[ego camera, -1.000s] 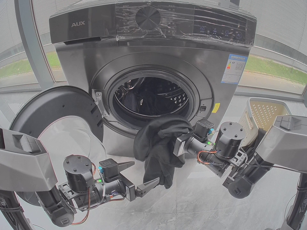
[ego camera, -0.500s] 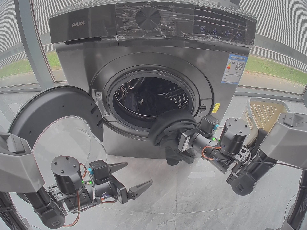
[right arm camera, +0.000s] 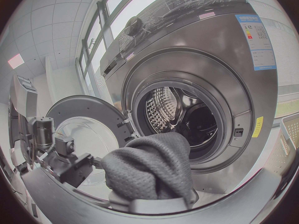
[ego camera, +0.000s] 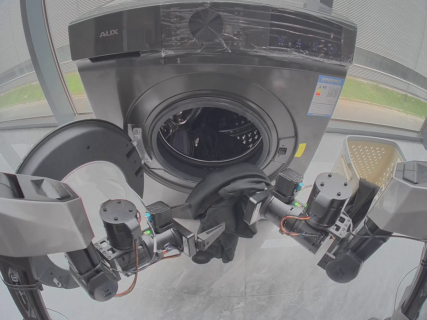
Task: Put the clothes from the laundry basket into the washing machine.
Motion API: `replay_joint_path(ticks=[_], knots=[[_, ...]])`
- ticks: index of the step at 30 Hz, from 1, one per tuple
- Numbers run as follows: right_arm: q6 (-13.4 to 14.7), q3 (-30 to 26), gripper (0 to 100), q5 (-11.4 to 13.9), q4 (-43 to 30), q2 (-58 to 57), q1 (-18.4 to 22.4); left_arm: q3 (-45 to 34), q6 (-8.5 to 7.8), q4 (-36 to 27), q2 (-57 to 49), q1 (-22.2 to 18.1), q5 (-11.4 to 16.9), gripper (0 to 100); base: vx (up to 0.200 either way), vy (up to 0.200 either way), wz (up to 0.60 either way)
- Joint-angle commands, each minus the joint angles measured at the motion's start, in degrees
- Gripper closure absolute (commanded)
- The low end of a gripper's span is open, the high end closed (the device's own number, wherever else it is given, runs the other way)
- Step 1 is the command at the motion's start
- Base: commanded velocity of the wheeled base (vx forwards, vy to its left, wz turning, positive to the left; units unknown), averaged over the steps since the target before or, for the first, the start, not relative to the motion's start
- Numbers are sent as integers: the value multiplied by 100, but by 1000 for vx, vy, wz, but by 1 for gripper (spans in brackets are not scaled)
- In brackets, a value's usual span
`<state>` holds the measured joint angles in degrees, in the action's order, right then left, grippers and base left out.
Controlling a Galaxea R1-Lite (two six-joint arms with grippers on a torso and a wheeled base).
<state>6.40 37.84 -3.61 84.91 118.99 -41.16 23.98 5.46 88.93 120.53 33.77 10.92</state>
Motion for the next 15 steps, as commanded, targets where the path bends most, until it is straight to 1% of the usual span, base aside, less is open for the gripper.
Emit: replay_joint_path(ticks=[1,7,11,15], knots=[[2,-13,100,0,-9,-34,-86,309,-186,1,559,-2,15,0,0,0,0],[19,30,100,0,-27,-34,-174,300,-195,1,568,209,24,0,0,0,0],[28,4,100,-8,-27,-43,-253,415,-203,1,612,218,24,0,0,0,0],[46,-31,100,-8,-27,-52,-314,766,-230,1,797,148,-2,0,0,0,0]])
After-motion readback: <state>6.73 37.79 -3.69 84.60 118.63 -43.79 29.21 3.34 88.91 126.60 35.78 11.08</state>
